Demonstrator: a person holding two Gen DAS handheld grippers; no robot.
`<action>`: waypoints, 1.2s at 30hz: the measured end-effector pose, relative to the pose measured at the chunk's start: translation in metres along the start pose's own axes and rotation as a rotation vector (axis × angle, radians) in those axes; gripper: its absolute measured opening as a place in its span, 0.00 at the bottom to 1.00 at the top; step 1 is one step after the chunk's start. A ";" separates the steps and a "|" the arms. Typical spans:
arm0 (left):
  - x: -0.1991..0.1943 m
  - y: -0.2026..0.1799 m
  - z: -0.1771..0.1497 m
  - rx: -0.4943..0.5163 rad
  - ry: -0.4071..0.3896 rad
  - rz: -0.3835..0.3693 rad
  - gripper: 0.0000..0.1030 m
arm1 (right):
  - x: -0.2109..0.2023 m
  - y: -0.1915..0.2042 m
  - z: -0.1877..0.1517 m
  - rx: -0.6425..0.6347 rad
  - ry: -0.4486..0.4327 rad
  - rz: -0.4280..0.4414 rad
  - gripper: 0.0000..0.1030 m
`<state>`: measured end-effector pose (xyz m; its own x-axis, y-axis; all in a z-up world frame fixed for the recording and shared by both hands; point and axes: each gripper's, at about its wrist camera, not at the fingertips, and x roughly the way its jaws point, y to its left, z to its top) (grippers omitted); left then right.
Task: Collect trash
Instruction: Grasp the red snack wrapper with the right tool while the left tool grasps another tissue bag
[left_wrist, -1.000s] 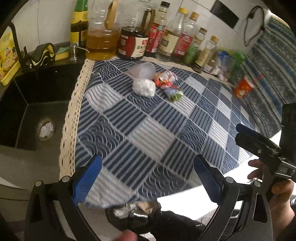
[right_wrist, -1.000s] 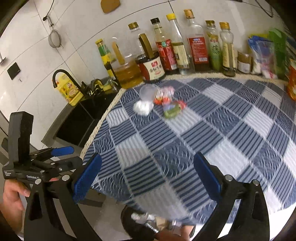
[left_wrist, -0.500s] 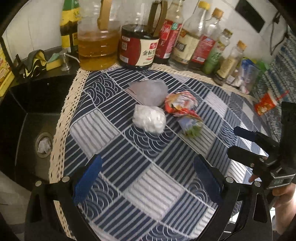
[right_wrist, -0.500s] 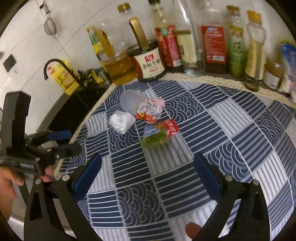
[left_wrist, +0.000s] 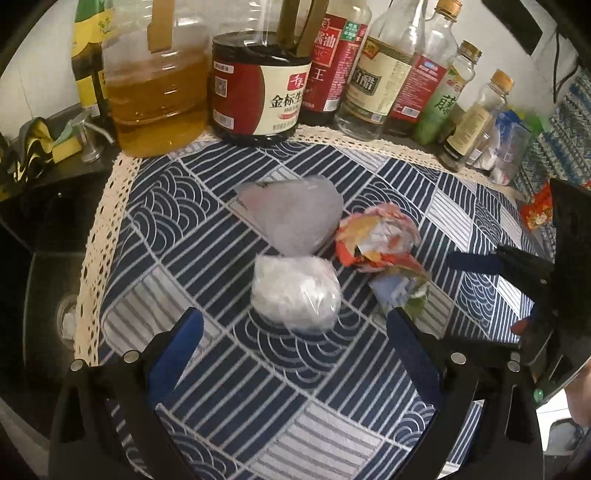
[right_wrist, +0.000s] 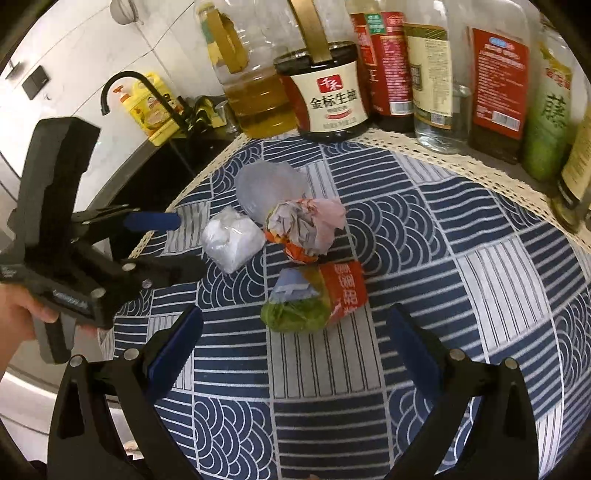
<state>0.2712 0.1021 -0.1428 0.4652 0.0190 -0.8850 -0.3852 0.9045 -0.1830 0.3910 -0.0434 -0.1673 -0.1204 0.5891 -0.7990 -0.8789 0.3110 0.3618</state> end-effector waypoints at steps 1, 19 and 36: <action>0.003 0.000 0.002 0.004 0.008 0.000 0.94 | 0.002 -0.001 0.001 -0.002 0.005 0.002 0.95; 0.037 0.011 0.015 -0.049 0.085 0.049 0.92 | 0.024 -0.007 0.009 -0.073 0.053 0.013 0.74; 0.032 0.006 0.016 -0.018 0.079 0.057 0.49 | 0.020 -0.014 0.014 -0.088 0.039 0.010 0.39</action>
<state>0.2964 0.1145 -0.1654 0.3779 0.0354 -0.9252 -0.4235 0.8952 -0.1387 0.4076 -0.0256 -0.1821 -0.1462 0.5619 -0.8142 -0.9145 0.2370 0.3278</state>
